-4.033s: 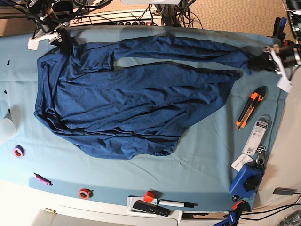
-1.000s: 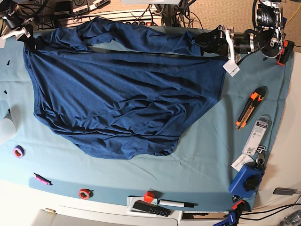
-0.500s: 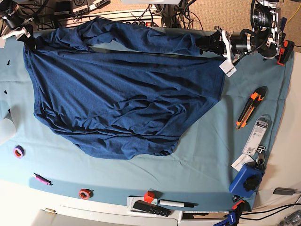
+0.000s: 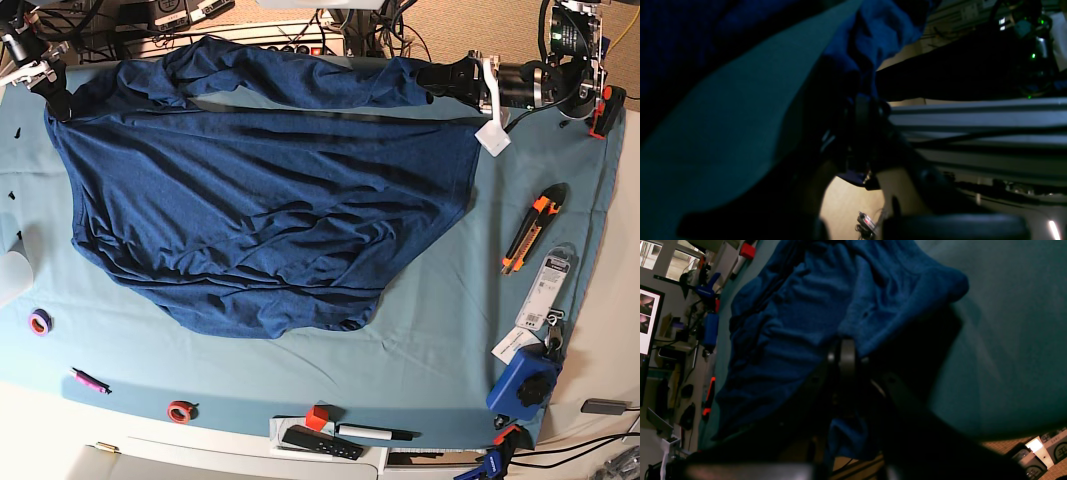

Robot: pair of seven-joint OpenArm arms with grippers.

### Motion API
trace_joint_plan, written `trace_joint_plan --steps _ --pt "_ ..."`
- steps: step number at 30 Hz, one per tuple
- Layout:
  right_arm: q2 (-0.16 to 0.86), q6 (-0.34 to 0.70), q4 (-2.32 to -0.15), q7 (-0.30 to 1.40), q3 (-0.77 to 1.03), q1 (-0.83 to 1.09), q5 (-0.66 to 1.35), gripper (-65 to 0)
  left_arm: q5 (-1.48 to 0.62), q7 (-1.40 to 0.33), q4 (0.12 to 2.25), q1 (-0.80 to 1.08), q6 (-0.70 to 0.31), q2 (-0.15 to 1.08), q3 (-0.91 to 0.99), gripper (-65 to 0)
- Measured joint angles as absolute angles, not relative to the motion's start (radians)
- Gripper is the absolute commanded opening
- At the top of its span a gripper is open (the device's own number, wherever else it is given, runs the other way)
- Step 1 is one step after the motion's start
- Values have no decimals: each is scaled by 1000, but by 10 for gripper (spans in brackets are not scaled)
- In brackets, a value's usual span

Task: Layout the t-shirt on the table in an organized manner, then fold the t-shirt properly
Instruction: 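Drag the sleeve with the left gripper along the shirt's shoulder edge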

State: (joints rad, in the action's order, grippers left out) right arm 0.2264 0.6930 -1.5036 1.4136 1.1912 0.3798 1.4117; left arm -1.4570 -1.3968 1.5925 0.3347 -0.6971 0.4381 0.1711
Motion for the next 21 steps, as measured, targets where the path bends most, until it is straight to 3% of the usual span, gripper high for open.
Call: trace_joint_plan --steps 21 --pt "226 648 -1504 1413 1191 380 1081 -650 -1456 -1402 1892 335 -697 438 170 -650"
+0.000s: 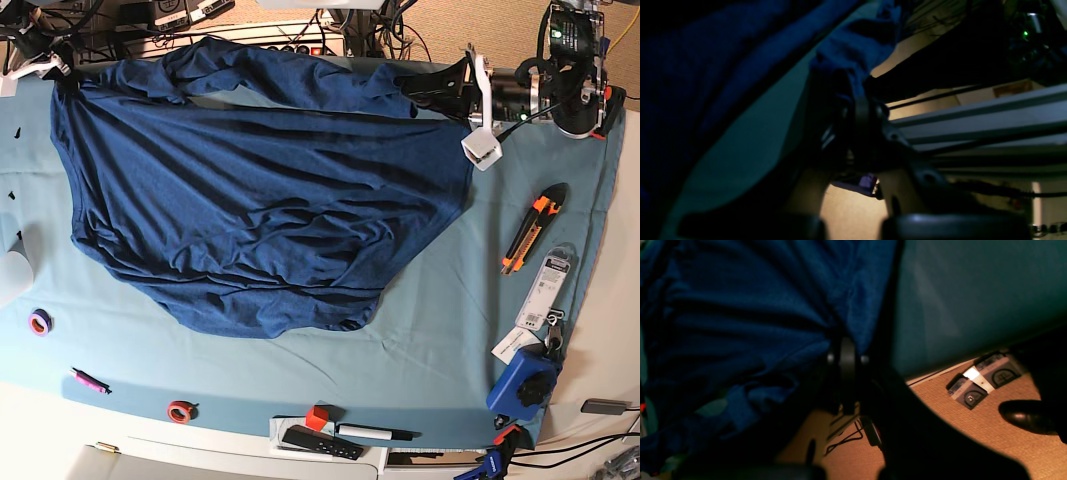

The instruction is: Layout the t-shirt on the table in an organized manner, then fold the t-shirt properly

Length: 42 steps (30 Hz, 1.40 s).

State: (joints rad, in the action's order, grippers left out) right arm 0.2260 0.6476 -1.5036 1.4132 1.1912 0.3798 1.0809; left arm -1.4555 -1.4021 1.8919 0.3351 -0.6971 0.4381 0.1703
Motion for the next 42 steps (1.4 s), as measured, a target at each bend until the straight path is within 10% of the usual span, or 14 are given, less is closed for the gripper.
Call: trace_joint_plan --steps 11,16,42 --pt "226 650 -1504 1414 1191 377 1168 -650 -1459 -1411 2239 335 -698 440 170 -650" --pt "226 691 -1504 1413 1191 377 1159 -339 -1456 -1411 2245 334 -698 429 170 -650" --pt "125 694 -1504 1413 1081 482 1387 -336 -1456 -1411 2245 335 -698 419 170 -650"
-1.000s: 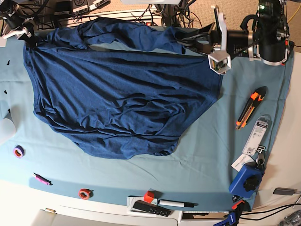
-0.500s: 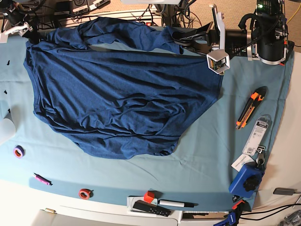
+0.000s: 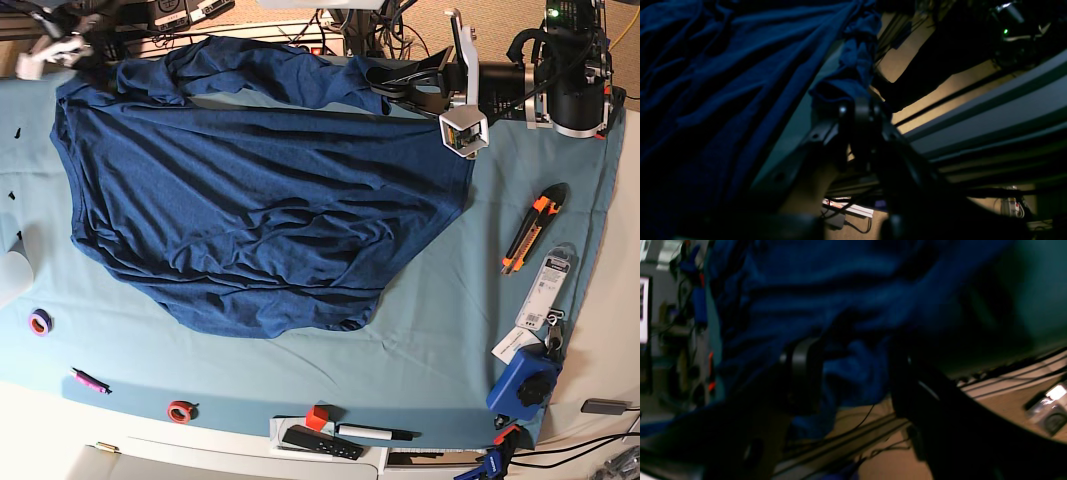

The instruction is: Layout the t-shirt on the table in an organized manner, then fold the t-shirt properly

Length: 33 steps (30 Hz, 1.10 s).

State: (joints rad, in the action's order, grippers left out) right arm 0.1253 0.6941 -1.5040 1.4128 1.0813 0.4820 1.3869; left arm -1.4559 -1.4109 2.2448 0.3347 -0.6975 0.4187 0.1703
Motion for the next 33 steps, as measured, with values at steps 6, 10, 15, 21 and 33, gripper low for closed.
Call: trace_joint_plan --steps 6,10,15,21,33 --pt "133 704 -1510 1379 979 479 1304 -336 -1456 -1411 2245 335 -698 419 170 -650" --pt "133 708 -1515 1356 956 477 1258 -337 -1456 -1411 2245 335 -698 419 170 -650" --pt "136 703 -1517 1348 953 474 1199 -620 -1456 -1411 2245 334 -698 419 170 -650" --pt "138 701 -1514 1355 952 474 1204 -650 -1456 -1411 2245 335 -698 419 170 -650" --pt "133 697 -1644 1410 946 481 1254 -650 -1456 -1411 2245 334 -698 419 170 -650"
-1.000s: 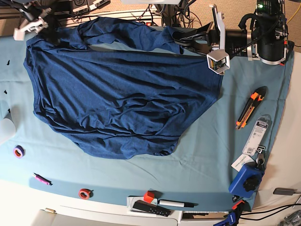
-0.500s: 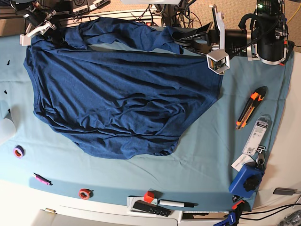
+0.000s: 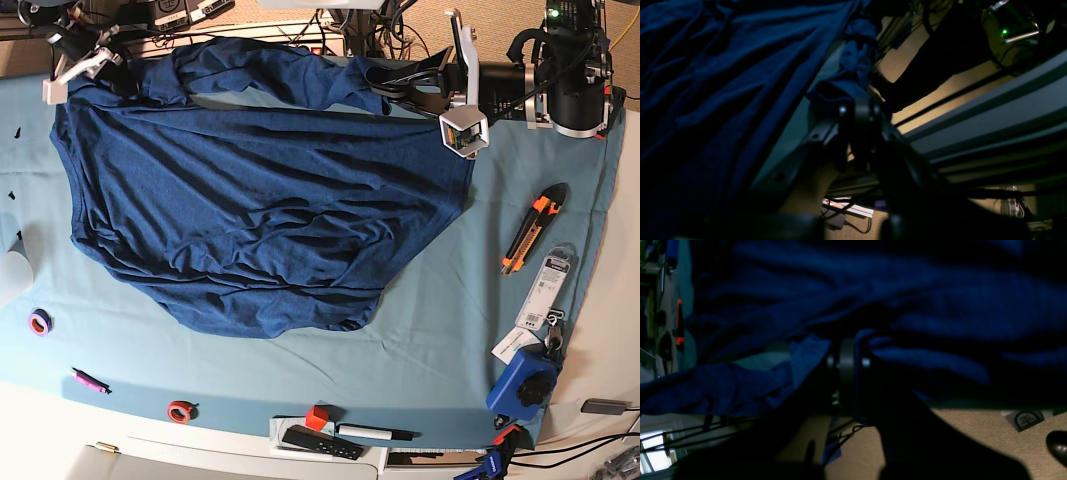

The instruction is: Layout the t-shirt on the table in an organized manner, then fold the t-shirt properly

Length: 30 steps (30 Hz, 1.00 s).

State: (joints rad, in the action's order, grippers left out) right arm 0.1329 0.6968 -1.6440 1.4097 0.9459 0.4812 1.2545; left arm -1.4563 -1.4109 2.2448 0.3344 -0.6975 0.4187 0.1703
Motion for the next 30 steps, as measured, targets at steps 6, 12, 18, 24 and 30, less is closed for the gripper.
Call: trace_joint_plan --steps 6,12,18,24,30 --pt "133 697 -1711 1410 946 482 1254 -650 -1456 -1411 2245 335 -698 419 170 -650" --pt "133 697 -1791 1413 946 482 1254 -650 -1456 -1411 2245 335 -698 419 170 -650" --pt "134 697 -1890 1414 958 483 1319 -650 -1456 -1411 2245 313 -698 419 170 -650" --pt "133 697 -1914 1414 958 482 1325 -650 -1394 -1411 2245 274 -698 419 170 -650" --pt "134 697 -1914 1414 958 482 1325 -650 -1161 -1224 2245 233 -698 418 170 -650"
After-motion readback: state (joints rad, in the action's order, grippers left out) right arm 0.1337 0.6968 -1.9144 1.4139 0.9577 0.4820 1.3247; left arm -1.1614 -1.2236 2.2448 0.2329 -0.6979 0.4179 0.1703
